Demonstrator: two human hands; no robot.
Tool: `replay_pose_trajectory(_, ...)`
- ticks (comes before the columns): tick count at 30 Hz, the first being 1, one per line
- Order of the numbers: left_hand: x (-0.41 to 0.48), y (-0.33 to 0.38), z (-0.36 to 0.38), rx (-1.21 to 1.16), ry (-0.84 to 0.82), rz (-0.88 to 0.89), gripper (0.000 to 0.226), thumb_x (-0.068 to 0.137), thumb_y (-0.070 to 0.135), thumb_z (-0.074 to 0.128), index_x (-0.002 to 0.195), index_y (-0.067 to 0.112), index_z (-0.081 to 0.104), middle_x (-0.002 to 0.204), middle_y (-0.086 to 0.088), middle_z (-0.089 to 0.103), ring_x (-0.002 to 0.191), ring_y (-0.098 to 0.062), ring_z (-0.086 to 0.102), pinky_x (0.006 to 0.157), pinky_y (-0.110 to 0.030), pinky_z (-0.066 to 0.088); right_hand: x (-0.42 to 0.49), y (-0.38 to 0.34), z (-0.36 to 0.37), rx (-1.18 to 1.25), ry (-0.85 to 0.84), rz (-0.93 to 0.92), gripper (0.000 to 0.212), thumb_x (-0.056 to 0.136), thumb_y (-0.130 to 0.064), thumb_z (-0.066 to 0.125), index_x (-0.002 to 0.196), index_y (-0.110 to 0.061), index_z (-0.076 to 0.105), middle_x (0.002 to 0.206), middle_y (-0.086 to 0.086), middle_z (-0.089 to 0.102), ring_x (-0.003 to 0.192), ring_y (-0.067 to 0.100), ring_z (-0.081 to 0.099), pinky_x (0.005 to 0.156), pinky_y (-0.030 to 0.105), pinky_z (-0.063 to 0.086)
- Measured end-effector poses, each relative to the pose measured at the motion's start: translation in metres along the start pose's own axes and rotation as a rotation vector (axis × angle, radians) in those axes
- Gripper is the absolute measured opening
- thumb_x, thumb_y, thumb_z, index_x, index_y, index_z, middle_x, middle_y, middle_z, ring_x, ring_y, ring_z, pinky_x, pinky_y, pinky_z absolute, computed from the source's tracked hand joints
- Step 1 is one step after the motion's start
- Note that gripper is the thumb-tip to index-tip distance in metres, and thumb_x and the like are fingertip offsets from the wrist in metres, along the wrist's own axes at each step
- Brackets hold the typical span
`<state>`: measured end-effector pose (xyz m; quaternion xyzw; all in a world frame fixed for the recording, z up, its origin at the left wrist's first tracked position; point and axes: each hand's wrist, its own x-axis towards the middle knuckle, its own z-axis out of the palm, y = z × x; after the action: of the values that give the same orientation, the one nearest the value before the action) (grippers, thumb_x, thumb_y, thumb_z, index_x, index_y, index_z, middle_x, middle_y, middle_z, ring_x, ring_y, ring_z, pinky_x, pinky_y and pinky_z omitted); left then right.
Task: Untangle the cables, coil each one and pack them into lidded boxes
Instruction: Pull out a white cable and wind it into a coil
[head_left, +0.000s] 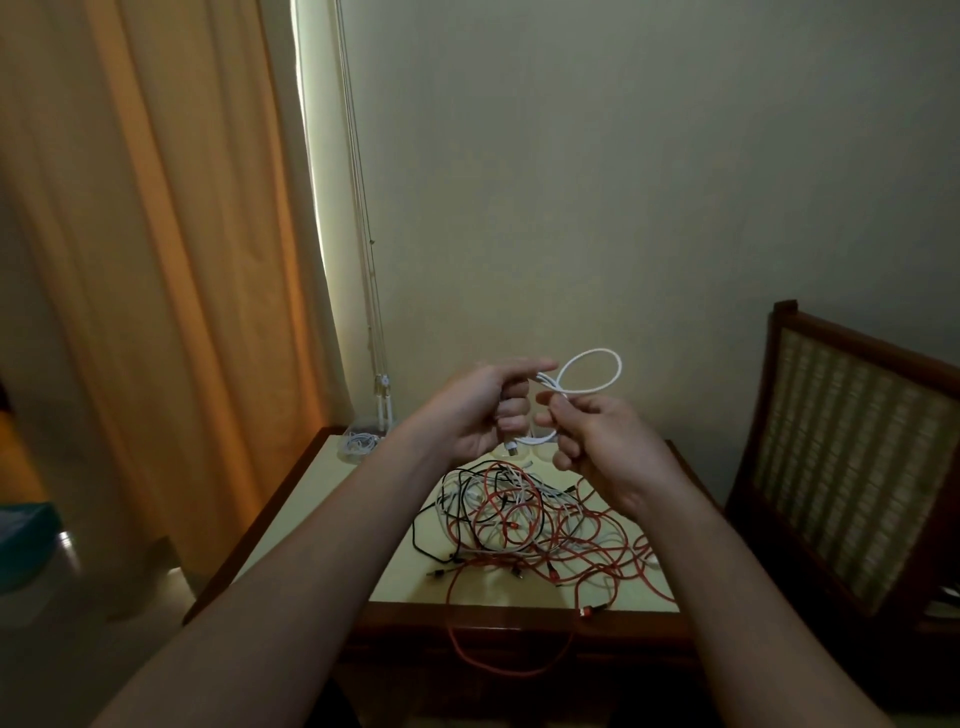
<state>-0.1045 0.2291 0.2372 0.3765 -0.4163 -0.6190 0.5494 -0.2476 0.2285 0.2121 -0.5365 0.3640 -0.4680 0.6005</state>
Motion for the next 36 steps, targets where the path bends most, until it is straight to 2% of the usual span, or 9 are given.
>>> replay_pose_trajectory(4,-0.001,-0.003,0.000,0.087,0.066,0.101,0.017,0.100,0.009,0.055,0.113,0.004,0.065,0.052,0.006,0.024,0.036,-0.003,0.021,0.032,-0.013,0.023,0.000,0.004,-0.003,-0.232,0.011,-0.115,0.018,0.105,-0.014,0.052,0.114,-0.005,0.065,0.097,0.005,0.077,0.049,0.011,0.044,0.056,0.030,0.047)
replay_pose_trajectory(8,0.002,-0.010,-0.003,0.092,0.140,0.175,0.020,0.100,0.009,0.056,0.118,0.005,0.061,0.052,0.005,0.025,0.034,-0.004,0.023,0.031,-0.015,0.031,0.000,0.007,-0.007,-0.492,0.038,-0.230,0.015,0.105,-0.019,0.054,0.108,-0.010,0.066,0.093,-0.003,0.077,0.043,0.013,0.052,0.059,0.041,0.051)
replay_pose_trajectory(11,0.007,-0.016,-0.007,0.194,0.200,0.224,0.023,0.099,0.015,0.060,0.120,0.007,0.062,0.048,0.007,0.033,0.037,-0.006,0.027,0.034,-0.019,0.026,-0.001,0.008,-0.008,-0.628,0.059,-0.263,0.013,0.104,-0.023,0.055,0.112,-0.019,0.064,0.077,-0.008,0.074,0.043,0.016,0.060,0.048,0.029,0.051)
replay_pose_trajectory(16,0.012,-0.010,-0.019,0.123,0.298,0.270,0.024,0.098,0.017,0.061,0.120,0.009,0.063,0.057,0.006,0.038,0.041,-0.007,0.029,0.036,-0.019,0.024,-0.001,0.015,-0.020,-0.733,0.062,-0.209,0.015,0.104,-0.029,0.054,0.103,-0.019,0.065,0.080,-0.010,0.077,0.045,0.010,0.061,0.044,0.019,0.046)
replay_pose_trajectory(22,0.009,0.009,-0.037,0.036,0.333,0.327,0.024,0.098,0.009,0.060,0.121,0.006,0.062,0.056,0.007,0.046,0.042,-0.005,0.027,0.036,-0.018,0.024,0.012,0.033,-0.050,-0.896,0.108,-0.218,0.015,0.103,-0.022,0.057,0.090,-0.023,0.066,0.075,-0.010,0.075,0.053,0.015,0.067,0.052,0.026,0.054)
replay_pose_trajectory(26,0.006,0.018,-0.045,-0.016,0.335,0.360,0.023,0.098,0.005,0.059,0.120,0.007,0.062,0.055,0.008,0.051,0.039,-0.004,0.027,0.034,-0.017,0.025,0.025,0.039,-0.070,-0.932,0.169,-0.263,0.017,0.102,-0.022,0.057,0.087,-0.026,0.065,0.072,-0.010,0.073,0.057,0.017,0.067,0.065,0.045,0.061)
replay_pose_trajectory(31,0.007,0.024,-0.041,-0.290,0.312,0.299,0.020,0.100,0.000,0.049,0.113,0.012,0.060,0.042,0.009,0.032,0.031,-0.001,0.019,0.030,-0.015,0.016,0.031,0.040,-0.082,-0.955,0.240,-0.382,0.020,0.101,-0.025,0.057,0.083,-0.029,0.064,0.071,-0.016,0.071,0.061,0.008,0.067,0.078,0.047,0.057)
replay_pose_trajectory(34,0.006,0.024,-0.036,-0.396,0.294,0.242,0.015,0.100,0.003,0.050,0.106,0.011,0.062,0.041,0.009,0.021,0.028,-0.004,0.016,0.029,-0.015,0.014,0.033,0.041,-0.082,-1.055,0.311,-0.453,0.018,0.099,-0.026,0.062,0.082,-0.026,0.068,0.069,-0.011,0.066,0.070,0.014,0.063,0.069,0.040,0.054)
replay_pose_trajectory(36,0.005,0.024,-0.031,-0.413,0.295,0.221,0.013,0.099,0.002,0.053,0.102,0.010,0.063,0.040,0.008,0.021,0.028,-0.005,0.016,0.029,-0.015,0.013,0.033,0.042,-0.079,-1.228,0.391,-0.579,0.013,0.096,-0.025,0.066,0.084,-0.023,0.070,0.078,-0.010,0.061,0.081,0.019,0.054,0.066,0.035,0.042)
